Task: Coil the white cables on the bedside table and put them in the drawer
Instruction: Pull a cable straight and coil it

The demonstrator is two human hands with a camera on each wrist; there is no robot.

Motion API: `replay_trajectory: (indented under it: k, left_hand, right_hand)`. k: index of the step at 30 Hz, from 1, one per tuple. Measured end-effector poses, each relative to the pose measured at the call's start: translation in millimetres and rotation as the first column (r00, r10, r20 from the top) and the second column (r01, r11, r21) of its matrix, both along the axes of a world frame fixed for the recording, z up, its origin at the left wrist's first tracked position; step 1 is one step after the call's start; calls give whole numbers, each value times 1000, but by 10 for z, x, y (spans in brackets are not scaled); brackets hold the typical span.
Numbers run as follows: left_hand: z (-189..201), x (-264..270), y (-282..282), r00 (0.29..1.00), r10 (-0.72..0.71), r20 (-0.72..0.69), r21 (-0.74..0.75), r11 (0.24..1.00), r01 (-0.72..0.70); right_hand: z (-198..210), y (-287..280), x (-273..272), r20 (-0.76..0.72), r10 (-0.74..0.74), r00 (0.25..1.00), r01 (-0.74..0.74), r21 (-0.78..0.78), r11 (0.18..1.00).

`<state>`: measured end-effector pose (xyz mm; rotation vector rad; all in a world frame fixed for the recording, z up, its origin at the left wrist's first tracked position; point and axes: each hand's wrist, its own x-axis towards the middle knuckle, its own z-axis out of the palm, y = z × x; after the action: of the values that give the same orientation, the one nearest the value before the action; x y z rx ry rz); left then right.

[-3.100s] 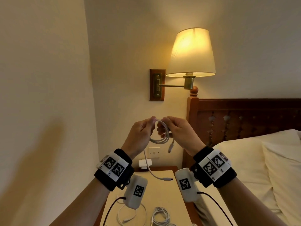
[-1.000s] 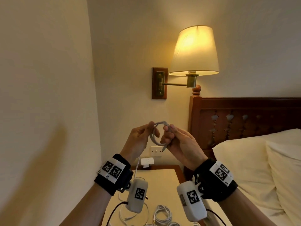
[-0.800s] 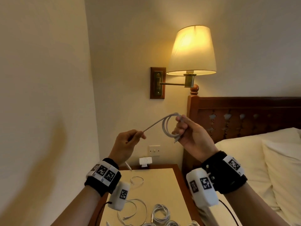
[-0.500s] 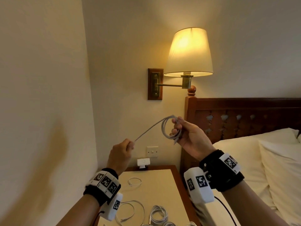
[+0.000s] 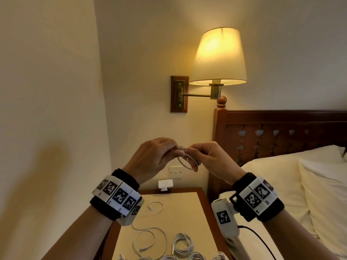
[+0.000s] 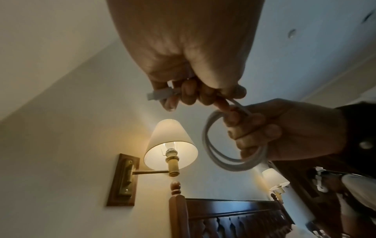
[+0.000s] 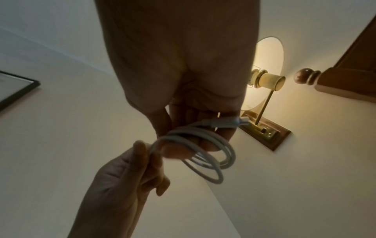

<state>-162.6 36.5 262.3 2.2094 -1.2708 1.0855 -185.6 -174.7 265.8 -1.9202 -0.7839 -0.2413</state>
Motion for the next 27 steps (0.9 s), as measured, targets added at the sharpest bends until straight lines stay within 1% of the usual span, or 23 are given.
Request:
replay_trajectory:
  k: [2,4,7,9,11,12,13,14,15,16,17,18,19,21,22,23,24,25,26,27]
  left_hand:
    - [-7,90,82,1000,-25,-1,16,1000,25]
    - [-40,143,151,1000,-11,16,51,999,10]
    - [-96,135,148,997,45,57,19,999,-46]
    - [-111,122,102,993,77,88,-58,996,-72]
    - [-132,133,51,995,62,79,-154,987,-49]
    - [-156,134,19,999,41,33,-233,972,-32]
    - [-180,119,-23,998,1,-65,-346,938,-23]
    - [-199,91,-68,974,-76,-215,-486,873,-39]
    - [-202,55,-116,906,-202,-371,-616,784,-78]
    - [-201,21,-154,804,-344,-486,-708,694,-131]
    - [-194,-15,-180,691,-460,-557,-755,627,-191]
    - [-181,-35,-194,583,-542,-605,-767,593,-244]
    - [-169,-47,-200,470,-617,-631,-770,575,-278]
    - [-152,-69,-190,217,-764,-608,-783,533,-320]
    - [-149,-79,-181,107,-807,-581,-785,521,-335]
    - [-146,-84,-177,32,-830,-557,-784,512,-350]
    - [-145,-82,-176,-4,-846,-533,-787,497,-366]
    - [-142,-87,-183,-13,-861,-508,-795,475,-377]
    - [-146,-92,-193,-4,-871,-491,-806,456,-378]
    - [-148,-105,-207,21,-866,-500,-812,461,-359]
  right_hand:
    - [5,-14,34,-6,-20,1000,20,-32,999]
    - [14,-20,76,-44,-28,999,27,-34,999]
    - [21,48,130,-157,-15,987,14,-4,1000]
    - [13,105,139,-308,63,949,-30,109,994]
    - [9,138,139,-435,186,881,-64,280,958]
    - [6,151,139,-469,242,850,-70,354,933]
    - [5,166,140,-486,281,827,-69,409,910]
    - [4,184,140,-495,297,816,-57,443,895]
    - [4,200,142,-498,291,817,-38,456,889]
    - [4,214,145,-497,270,825,-17,455,890]
    - [-1,224,145,-496,248,832,-1,447,895]
    - [-6,226,146,-495,230,838,11,437,900]
    - [-15,222,153,-494,215,842,21,429,903]
    - [-31,222,170,-491,188,851,37,413,910]
    - [-36,230,180,-486,167,858,50,402,914]
    - [-42,243,187,-475,136,869,66,385,920]
    - [-51,257,193,-456,98,885,81,357,931]
    - [-60,272,198,-428,54,902,95,319,943]
    - [-75,286,205,-399,14,917,106,276,955]
    - [-93,298,215,-370,-18,929,113,237,965]
